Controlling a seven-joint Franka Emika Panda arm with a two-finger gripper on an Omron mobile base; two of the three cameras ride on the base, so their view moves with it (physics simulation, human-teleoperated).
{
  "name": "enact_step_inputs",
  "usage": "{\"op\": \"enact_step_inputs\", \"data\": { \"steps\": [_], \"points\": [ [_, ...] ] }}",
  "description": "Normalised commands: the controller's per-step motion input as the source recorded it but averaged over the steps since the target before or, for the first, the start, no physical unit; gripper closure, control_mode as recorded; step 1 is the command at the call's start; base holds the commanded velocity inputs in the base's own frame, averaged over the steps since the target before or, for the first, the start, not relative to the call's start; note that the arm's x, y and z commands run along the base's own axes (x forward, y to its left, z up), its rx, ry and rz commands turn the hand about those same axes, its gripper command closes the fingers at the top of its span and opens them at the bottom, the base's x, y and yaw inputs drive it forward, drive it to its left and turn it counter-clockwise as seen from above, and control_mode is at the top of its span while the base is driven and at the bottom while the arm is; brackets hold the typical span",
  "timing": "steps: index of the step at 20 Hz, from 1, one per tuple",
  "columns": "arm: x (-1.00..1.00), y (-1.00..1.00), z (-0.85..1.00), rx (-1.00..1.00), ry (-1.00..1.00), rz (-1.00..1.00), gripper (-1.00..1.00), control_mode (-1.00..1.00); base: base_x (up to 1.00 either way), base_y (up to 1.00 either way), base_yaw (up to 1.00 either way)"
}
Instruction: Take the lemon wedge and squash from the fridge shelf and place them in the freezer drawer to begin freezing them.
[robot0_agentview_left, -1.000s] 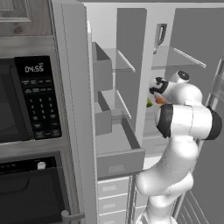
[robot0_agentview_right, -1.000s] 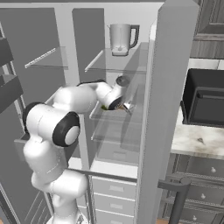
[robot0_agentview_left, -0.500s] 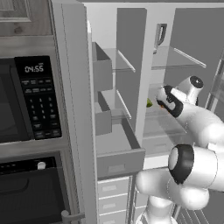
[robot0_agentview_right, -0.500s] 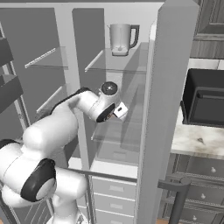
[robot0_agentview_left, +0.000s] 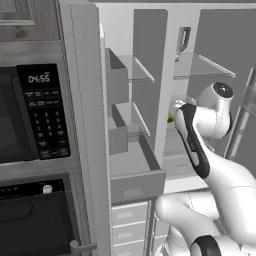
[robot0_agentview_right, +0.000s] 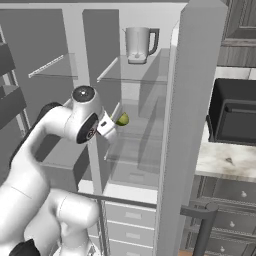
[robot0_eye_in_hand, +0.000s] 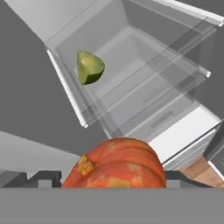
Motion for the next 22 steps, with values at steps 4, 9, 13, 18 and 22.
{"op": "enact_step_inputs", "data": {
  "steps": [4, 9, 13, 18, 22],
  "points": [
    [-0.54, 1.00, -0.10, -0.05, 0.22, 0.13, 1.00, -1.00, 0.00, 0.00, 0.00],
    [-0.04, 0.98, -0.26, -0.03, 0.29, 0.15, 1.00, -1.00, 0.00, 0.00, 0.00],
    [0.16, 0.65, -0.44, -0.01, 0.31, 0.17, 1.00, -1.00, 0.00, 0.00, 0.00],
    [0.43, 0.41, -0.52, 0.00, 0.28, 0.17, 1.00, -1.00, 0.00, 0.00, 0.00],
    [0.56, 0.29, -0.60, -0.06, 0.20, 0.12, 1.00, -1.00, 0.00, 0.00, 0.00]
  ]
}}
